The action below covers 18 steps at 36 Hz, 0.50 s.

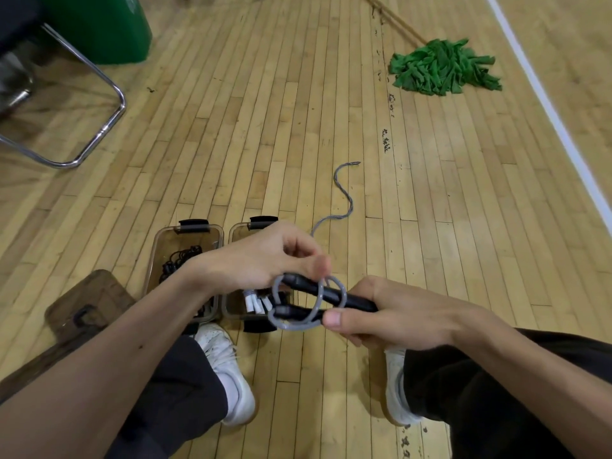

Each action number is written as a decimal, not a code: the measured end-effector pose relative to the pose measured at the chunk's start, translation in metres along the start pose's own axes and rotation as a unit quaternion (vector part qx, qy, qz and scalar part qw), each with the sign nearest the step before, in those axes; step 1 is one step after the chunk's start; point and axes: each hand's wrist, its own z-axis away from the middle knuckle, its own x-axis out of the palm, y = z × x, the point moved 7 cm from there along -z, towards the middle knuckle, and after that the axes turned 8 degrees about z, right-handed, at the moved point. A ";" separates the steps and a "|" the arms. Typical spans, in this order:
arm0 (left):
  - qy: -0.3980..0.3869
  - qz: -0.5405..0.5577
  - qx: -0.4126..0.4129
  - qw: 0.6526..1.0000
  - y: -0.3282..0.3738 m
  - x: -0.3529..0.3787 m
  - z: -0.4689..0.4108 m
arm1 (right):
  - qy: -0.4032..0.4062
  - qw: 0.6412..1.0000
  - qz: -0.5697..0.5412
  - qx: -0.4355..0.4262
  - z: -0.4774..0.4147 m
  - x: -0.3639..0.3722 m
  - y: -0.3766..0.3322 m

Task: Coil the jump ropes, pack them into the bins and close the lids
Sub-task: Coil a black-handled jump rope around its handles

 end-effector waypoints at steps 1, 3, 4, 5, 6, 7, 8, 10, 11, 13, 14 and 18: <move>0.003 0.007 0.008 1.000 0.000 0.001 -0.002 | 0.006 1.000 -0.018 -0.012 0.001 -0.003 -0.001; 0.021 0.026 0.022 0.999 0.002 0.001 -0.004 | 0.023 0.998 -0.044 -0.027 0.001 -0.010 -0.002; 0.023 0.035 0.028 0.999 0.004 0.002 -0.004 | 0.031 0.998 -0.054 -0.031 0.001 -0.014 -0.002; 0.021 0.040 0.034 0.998 0.005 0.004 -0.004 | 0.036 0.997 -0.064 -0.034 0.002 -0.017 -0.002; 0.016 0.049 0.041 0.998 0.007 0.006 -0.004 | 0.039 0.996 -0.073 -0.037 0.002 -0.019 -0.002; 0.014 0.064 0.045 0.997 0.006 0.007 -0.004 | 0.042 0.995 -0.080 -0.039 0.002 -0.021 -0.002; 0.019 0.085 0.039 0.995 0.004 0.007 -0.004 | 0.046 0.994 -0.087 -0.041 0.003 -0.023 -0.001; 0.047 0.111 0.009 0.993 -0.005 0.003 -0.005 | 0.063 0.991 -0.106 -0.049 0.005 -0.031 -0.001; 0.060 0.105 -0.010 0.993 -0.009 0.002 -0.005 | 0.079 0.989 -0.115 -0.053 0.007 -0.037 0.000; 0.082 0.075 -0.041 0.993 -0.013 0.003 -0.007 | 0.127 0.983 -0.122 -0.050 0.011 -0.051 0.002; 0.093 0.059 -0.051 0.993 -0.013 0.004 -0.008 | 0.158 0.979 -0.121 -0.039 0.012 -0.058 0.005; 0.135 -0.019 -0.063 0.989 -0.016 0.005 -0.012 | 0.288 0.954 -0.080 0.030 0.014 -0.079 0.026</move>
